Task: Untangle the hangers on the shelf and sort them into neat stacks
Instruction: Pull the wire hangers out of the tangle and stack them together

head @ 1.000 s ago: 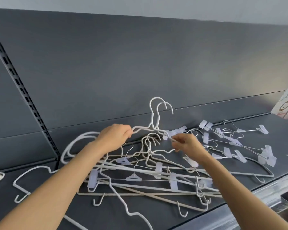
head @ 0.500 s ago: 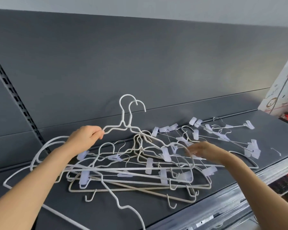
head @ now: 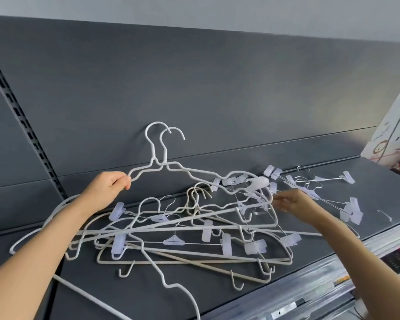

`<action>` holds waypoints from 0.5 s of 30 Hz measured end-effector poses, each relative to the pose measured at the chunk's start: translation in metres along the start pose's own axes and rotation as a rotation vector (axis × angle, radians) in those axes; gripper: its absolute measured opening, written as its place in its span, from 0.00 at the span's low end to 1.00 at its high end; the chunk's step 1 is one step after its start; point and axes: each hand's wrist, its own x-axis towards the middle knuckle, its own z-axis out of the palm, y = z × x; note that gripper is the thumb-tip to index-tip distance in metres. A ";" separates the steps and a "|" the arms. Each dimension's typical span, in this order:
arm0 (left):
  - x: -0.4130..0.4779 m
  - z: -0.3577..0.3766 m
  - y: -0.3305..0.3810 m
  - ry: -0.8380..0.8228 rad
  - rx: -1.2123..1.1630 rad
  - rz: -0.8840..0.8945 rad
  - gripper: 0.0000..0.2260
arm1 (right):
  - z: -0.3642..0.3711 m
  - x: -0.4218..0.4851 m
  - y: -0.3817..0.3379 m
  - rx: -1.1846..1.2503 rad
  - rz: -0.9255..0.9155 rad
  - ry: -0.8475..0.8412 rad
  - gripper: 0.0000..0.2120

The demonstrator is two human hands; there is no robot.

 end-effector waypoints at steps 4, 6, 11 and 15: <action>0.000 0.001 0.002 -0.009 0.015 -0.029 0.18 | 0.013 0.001 -0.005 -0.118 -0.086 -0.048 0.08; 0.000 0.004 0.005 -0.018 0.029 -0.015 0.17 | 0.015 0.003 -0.013 -0.158 -0.116 -0.086 0.08; 0.000 0.002 0.021 -0.002 0.049 0.001 0.17 | 0.014 0.009 -0.023 -0.415 -0.031 -0.303 0.08; -0.002 -0.001 0.031 -0.016 0.021 0.037 0.16 | 0.009 0.007 -0.027 -0.661 0.046 -0.413 0.16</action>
